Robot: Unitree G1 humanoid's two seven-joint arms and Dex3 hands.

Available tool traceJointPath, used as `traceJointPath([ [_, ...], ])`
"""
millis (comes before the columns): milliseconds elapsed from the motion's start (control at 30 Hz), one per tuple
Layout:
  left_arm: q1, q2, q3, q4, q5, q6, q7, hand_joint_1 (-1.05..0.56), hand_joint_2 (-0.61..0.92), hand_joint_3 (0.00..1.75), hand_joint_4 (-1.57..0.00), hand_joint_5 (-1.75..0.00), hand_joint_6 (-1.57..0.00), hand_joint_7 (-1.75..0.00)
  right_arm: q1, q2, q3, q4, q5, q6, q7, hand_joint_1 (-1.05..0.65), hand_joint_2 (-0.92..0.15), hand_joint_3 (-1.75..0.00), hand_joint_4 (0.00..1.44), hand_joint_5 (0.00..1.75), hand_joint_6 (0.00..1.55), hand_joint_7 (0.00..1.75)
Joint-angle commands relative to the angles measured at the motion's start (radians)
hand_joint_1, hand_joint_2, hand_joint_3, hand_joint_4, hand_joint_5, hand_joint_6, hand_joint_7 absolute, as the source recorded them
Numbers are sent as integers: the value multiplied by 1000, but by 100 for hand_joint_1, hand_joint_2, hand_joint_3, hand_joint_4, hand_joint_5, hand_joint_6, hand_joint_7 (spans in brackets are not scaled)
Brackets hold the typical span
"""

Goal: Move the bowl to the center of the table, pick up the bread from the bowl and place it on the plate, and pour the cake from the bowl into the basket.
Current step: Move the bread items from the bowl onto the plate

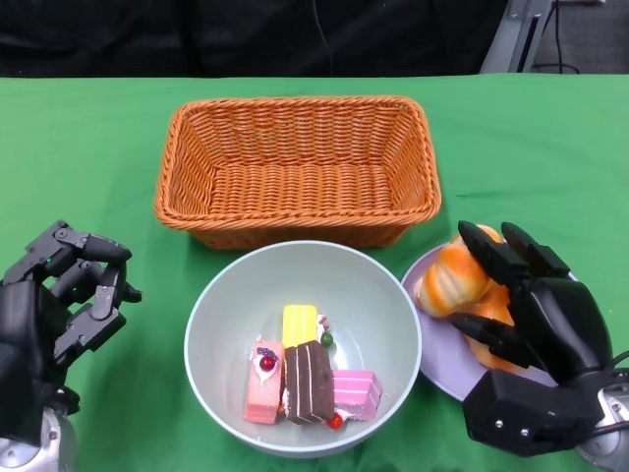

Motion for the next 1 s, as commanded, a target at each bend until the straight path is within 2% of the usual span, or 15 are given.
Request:
traceJointPath([
  [33,-5,23,5,1,-5,-4,-1,-6,74,76,-77,-157,-79,-124,32,-13,-3,-33,4,-7,38,-62,-92,-16,5,1,32,2],
  [300,-7,25,4,3,0,-6,4,-7,74,75,-77,-157,-79,-124,62,-13,-20,-105,16,-31,68,-62,-92,-16,9,3,42,5],
  [500,-7,27,3,6,7,-8,13,-7,73,76,-76,-158,-77,-126,76,-15,-28,-152,-2,-13,72,-61,-92,-15,11,3,45,4],
  [1000,-10,32,9,8,11,-3,13,-7,71,81,-75,-158,-75,-129,183,-70,-85,-334,10,103,186,-58,-92,-11,16,4,46,1],
])
